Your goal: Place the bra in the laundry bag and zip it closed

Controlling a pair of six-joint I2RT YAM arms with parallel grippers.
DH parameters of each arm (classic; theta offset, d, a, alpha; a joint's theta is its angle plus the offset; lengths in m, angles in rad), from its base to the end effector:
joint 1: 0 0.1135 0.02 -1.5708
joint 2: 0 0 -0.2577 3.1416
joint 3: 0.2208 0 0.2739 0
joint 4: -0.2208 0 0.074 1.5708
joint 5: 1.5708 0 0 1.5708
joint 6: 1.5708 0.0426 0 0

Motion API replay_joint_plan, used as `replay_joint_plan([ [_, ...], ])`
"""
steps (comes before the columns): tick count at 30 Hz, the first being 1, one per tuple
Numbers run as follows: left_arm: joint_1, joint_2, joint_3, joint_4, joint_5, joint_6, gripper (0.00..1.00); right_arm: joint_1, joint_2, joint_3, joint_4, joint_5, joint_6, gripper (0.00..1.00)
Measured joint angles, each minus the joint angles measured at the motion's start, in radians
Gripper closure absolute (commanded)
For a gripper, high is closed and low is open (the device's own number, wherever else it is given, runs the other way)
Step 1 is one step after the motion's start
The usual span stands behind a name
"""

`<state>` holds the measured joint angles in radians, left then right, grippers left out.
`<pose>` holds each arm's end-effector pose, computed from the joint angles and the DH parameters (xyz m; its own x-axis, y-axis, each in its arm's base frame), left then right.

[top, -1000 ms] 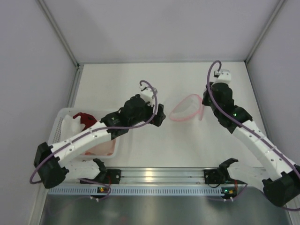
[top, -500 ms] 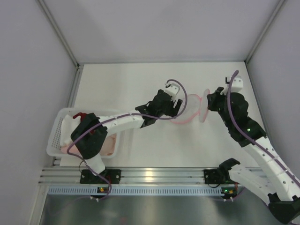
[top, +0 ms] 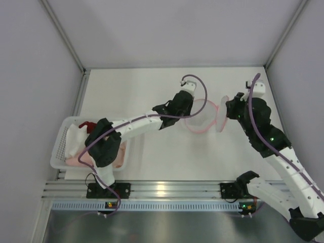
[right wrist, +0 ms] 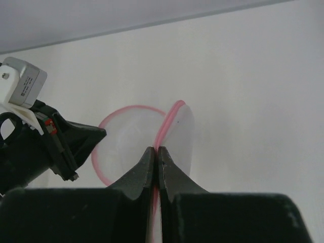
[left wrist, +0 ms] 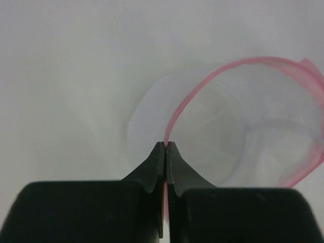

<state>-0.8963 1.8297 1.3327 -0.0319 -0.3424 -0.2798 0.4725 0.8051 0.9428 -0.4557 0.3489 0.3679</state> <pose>0.2910 -0.3410 0.2303 -0.4560 0.1538 -0.8766 0.4461 0.8918 -0.0756 0.1902 0.0809 0.3597 -0.3096 0.2213 -0.9247 -0.0291 0.9699 0.2419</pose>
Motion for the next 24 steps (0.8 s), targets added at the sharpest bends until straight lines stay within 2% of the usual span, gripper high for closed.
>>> replay_joint_plan([
  [4, 0.022, -0.059, 0.108, -0.174, 0.051, -0.116, 1.0, -0.002, -0.001, 0.123, -0.033, 0.003, -0.017, 1.0],
  [8, 0.075, -0.234, 0.098, -0.296, 0.105, -0.21, 1.0, -0.004, 0.013, 0.283, -0.092, 0.09, -0.048, 1.0],
  [11, 0.1, -0.356, 0.075, -0.332, 0.107, -0.26, 1.0, -0.004, 0.005, 0.316, -0.105, 0.103, -0.069, 1.0],
  [14, 0.099, -0.407, 0.034, -0.337, 0.127, -0.304, 1.0, -0.004, -0.007, 0.316, -0.14, 0.068, -0.074, 1.0],
  [17, 0.096, -0.395, -0.037, -0.343, 0.149, -0.353, 1.0, -0.005, -0.02, 0.298, -0.151, 0.032, -0.057, 1.0],
  [24, 0.095, -0.361, -0.206, -0.377, 0.155, -0.457, 1.0, -0.004, -0.102, 0.091, -0.174, 0.003, 0.027, 1.0],
])
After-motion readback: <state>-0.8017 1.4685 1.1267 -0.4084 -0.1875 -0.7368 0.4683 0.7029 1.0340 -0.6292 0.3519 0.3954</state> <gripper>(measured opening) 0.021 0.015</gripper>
